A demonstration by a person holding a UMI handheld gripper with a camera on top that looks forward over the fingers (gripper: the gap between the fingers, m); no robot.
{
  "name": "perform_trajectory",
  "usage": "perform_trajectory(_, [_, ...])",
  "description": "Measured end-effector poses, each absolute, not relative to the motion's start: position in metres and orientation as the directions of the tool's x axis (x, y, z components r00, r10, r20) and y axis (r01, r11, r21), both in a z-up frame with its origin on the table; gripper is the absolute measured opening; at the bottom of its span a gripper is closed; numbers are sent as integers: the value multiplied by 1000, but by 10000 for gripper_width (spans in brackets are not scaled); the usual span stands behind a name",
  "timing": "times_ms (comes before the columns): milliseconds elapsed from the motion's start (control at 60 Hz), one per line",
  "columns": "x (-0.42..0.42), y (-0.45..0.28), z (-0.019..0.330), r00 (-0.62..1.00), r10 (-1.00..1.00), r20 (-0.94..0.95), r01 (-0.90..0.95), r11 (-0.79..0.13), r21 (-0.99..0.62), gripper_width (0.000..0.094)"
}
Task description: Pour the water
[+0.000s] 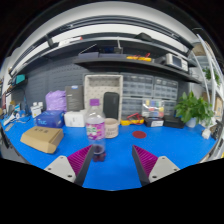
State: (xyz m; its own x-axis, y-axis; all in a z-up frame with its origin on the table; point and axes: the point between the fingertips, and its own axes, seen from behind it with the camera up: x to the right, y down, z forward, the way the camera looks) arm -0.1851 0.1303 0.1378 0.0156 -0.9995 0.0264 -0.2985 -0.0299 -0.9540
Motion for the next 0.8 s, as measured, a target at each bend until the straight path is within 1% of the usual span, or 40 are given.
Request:
perform_trajectory(17, [-188,156,131,23,-999,24,-300,-30,-954,793])
perform_trajectory(50, [-187,172,124,46,-999,17,-307,-30,-951,794])
perform_trajectory(150, [-169,197,113,77,-997,13,-310,-36,-950,792])
perform_trajectory(383, [-104,214,113,87,-996,4,-278,-28,-960,793])
perform_trajectory(550, [-65,218,107,80,-996,46,-257,-65,-964,782])
perform_trajectory(583, [-59,219,105,78,-996,39,-249,-57,-967,751])
perform_trajectory(617, [-55,220,105,72,-997,33,-236,-49,-970,613])
perform_trajectory(650, [-52,218,106,62,-997,39,-218,-52,-975,527])
perform_trajectory(683, [-50,219,106,68,-997,36,-209,-49,-977,506])
perform_trajectory(800, [-48,212,108,58,-998,-14,-177,3,-984,421])
